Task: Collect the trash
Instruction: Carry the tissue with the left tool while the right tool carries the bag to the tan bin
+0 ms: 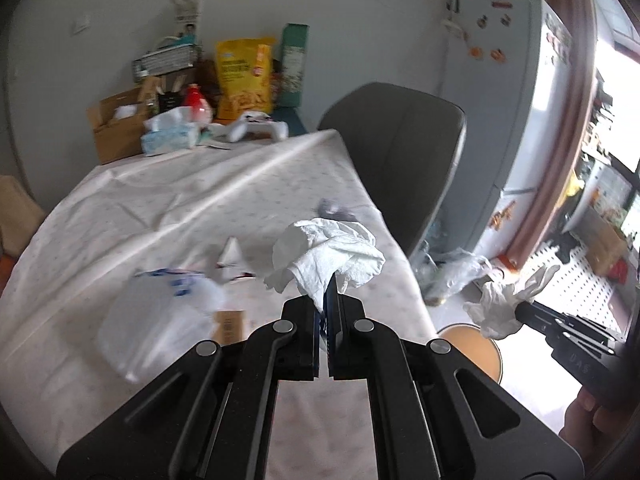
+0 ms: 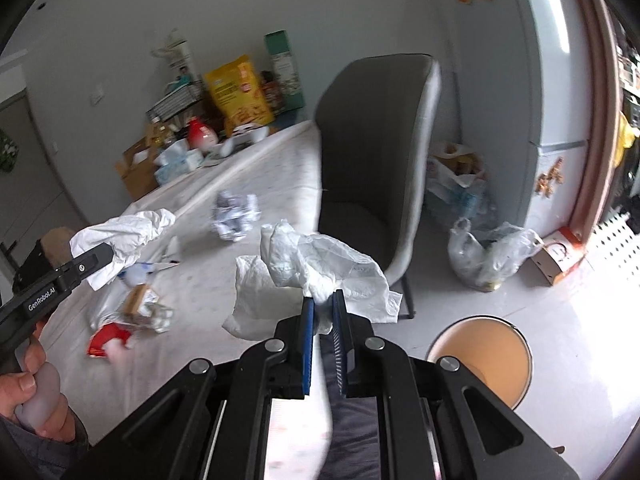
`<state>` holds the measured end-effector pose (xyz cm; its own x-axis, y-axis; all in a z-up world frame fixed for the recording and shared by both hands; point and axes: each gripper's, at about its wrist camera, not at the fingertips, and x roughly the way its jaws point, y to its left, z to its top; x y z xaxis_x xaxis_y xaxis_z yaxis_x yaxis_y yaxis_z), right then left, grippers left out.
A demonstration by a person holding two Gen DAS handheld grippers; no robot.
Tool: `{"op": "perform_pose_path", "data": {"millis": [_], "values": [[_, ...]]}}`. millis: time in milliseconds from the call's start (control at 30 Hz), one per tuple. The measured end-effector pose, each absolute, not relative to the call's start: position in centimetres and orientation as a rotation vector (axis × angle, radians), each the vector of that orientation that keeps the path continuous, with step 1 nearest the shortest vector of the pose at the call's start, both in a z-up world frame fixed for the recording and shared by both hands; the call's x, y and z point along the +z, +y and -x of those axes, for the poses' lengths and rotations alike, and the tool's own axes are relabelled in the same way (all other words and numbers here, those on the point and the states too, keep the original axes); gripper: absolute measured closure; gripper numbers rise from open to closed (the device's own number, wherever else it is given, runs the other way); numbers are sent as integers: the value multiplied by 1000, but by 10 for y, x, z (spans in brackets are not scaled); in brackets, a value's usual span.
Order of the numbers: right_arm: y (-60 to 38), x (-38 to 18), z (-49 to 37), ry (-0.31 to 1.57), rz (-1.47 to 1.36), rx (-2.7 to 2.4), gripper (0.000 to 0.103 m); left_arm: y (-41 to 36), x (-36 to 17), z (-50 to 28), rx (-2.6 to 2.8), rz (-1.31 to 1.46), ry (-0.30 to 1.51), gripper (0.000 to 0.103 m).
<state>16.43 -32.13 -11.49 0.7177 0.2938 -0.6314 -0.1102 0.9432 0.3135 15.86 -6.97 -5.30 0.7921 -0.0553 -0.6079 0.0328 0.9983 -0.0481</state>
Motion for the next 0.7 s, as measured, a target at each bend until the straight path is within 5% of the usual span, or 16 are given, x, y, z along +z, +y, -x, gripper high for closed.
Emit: {"op": "perform_pose_path", "data": {"millis": [700], "values": [[-440, -213, -196, 864, -440, 13, 92, -197, -103, -219, -216, -125, 799, 100]]}}
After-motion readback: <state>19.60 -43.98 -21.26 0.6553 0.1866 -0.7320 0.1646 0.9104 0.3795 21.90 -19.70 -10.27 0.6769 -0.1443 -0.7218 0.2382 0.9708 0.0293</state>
